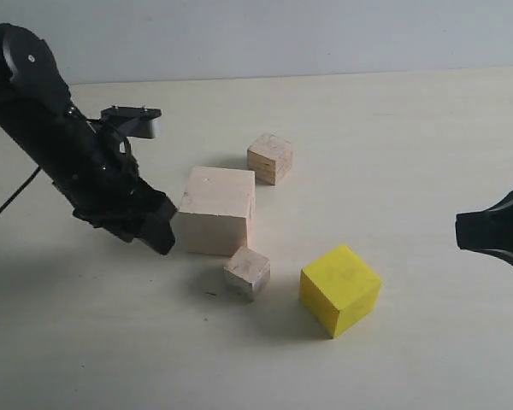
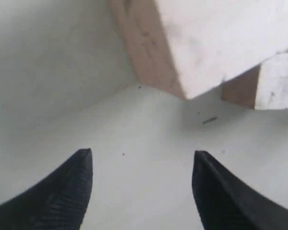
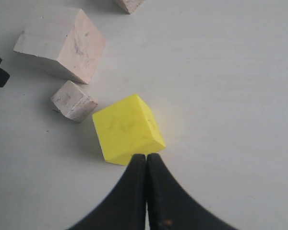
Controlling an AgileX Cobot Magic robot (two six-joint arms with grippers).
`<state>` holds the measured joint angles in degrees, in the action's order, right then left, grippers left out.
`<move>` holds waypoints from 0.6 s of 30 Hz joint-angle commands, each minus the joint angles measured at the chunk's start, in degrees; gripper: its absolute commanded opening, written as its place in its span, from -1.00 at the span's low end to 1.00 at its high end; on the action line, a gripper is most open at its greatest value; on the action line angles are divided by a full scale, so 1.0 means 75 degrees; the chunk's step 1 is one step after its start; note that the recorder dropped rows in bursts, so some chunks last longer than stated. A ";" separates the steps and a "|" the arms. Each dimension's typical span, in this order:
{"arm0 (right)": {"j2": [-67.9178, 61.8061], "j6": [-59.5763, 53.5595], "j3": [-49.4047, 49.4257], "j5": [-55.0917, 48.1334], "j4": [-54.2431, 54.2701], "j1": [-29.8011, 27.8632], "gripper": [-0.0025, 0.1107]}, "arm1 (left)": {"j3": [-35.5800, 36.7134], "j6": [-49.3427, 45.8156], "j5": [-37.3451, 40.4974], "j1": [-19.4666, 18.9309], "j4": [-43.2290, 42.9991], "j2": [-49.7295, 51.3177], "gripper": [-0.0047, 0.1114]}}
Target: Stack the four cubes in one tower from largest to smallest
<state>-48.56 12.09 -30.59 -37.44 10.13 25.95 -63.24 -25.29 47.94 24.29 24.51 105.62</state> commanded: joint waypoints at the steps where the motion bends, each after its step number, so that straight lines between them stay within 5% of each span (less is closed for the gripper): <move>1: -0.0021 -0.0014 -0.0046 -0.0043 0.0031 0.0011 -0.96 | -0.0032 -0.0197 -0.0791 0.0284 -0.0192 0.0180 0.11; 18: -0.0021 -0.0014 -0.0046 -0.0075 0.0043 0.0011 -0.96 | -0.0032 -0.2155 -0.1277 0.0284 0.1438 0.0379 0.11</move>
<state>-48.56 12.09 -30.59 -38.03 10.35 25.95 -63.24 -39.73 38.85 26.27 33.41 108.39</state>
